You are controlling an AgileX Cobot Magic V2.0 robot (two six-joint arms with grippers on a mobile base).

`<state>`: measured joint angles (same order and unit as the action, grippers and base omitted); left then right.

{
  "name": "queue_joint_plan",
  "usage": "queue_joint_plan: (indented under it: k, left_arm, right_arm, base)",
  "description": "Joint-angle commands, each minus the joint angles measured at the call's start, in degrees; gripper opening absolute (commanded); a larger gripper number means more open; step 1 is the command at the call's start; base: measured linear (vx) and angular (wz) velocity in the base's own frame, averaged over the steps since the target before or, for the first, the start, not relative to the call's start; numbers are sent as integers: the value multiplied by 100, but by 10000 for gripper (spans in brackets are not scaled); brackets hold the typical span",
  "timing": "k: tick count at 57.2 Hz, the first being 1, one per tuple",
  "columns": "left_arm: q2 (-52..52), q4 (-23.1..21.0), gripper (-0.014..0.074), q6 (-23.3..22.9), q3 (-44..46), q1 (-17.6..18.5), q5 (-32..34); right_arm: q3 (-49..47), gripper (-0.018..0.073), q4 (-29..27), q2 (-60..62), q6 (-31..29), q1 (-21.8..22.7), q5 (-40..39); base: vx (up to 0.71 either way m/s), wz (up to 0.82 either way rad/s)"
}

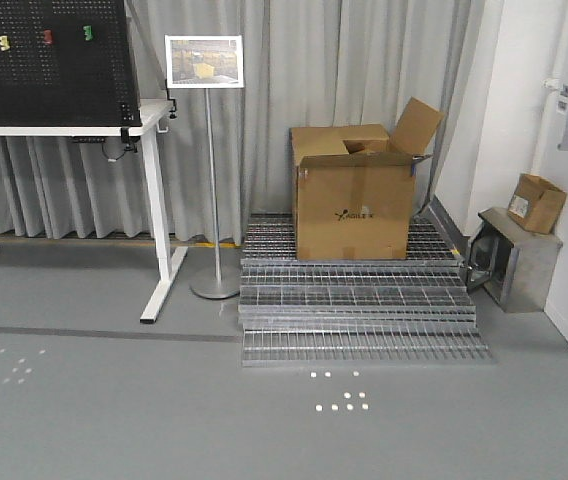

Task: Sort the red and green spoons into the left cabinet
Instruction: 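Drive the base away from the bench toward the white cabinet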

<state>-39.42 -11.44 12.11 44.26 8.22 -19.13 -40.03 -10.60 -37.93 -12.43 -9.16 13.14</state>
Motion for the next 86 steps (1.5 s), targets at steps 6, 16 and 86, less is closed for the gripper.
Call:
queue_joint_plan:
  k: [6, 16, 86]
  left_arm:
    - [3, -79, -1, -30, 162, 27, 474]
    - [3, -79, -1, -30, 162, 27, 474]
    - [3, -79, -1, -30, 162, 27, 474]
  right_arm:
    - [-175, -4, 20, 12, -63, 11, -478]
    - [-175, -4, 20, 12, -63, 11, -483]
    - [-175, -4, 20, 12, -63, 11, -477]
  base:
    - [62, -3]
    - [61, -5]
    - [51, -30]
